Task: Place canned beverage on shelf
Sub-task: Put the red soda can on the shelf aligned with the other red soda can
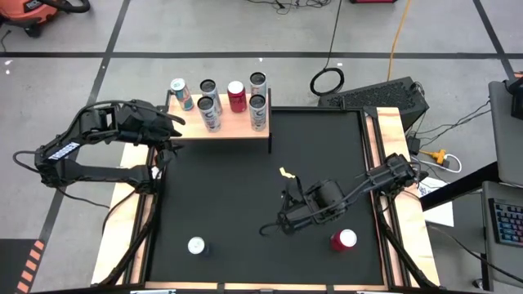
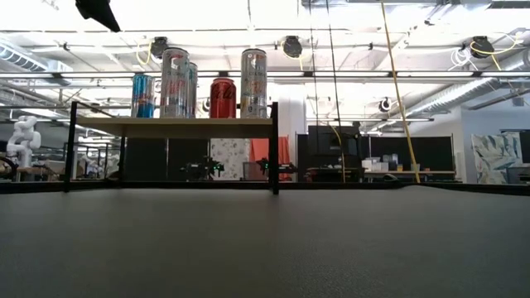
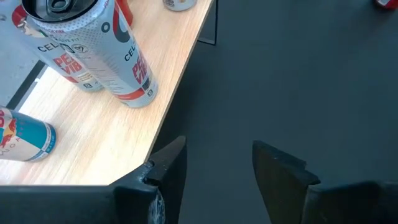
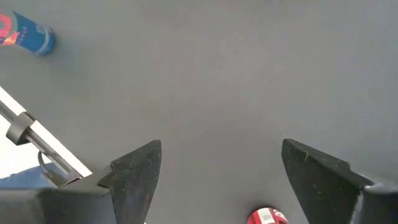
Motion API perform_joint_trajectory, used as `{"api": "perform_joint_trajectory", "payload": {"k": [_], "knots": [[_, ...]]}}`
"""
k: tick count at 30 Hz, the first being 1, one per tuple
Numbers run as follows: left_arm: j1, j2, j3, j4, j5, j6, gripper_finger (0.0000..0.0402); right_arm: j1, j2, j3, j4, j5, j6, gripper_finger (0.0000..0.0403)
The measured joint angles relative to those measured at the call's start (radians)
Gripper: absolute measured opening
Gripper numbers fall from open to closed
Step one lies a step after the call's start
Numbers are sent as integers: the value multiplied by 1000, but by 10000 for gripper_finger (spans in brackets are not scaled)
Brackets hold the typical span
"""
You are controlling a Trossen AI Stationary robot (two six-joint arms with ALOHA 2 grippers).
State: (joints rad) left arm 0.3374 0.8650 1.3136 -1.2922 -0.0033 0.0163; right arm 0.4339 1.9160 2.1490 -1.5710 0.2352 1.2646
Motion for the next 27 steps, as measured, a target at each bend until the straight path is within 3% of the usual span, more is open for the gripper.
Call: {"api": "perform_joint_trajectory", "payload": {"k": [10, 27], "knots": [[0, 0, 0, 0, 0, 0, 180, -9, 0, 0, 0, -2, 40, 316], [0, 0, 0, -3, -1, -6, 180, -7, 0, 0, 60, -4, -92, 316]]}}
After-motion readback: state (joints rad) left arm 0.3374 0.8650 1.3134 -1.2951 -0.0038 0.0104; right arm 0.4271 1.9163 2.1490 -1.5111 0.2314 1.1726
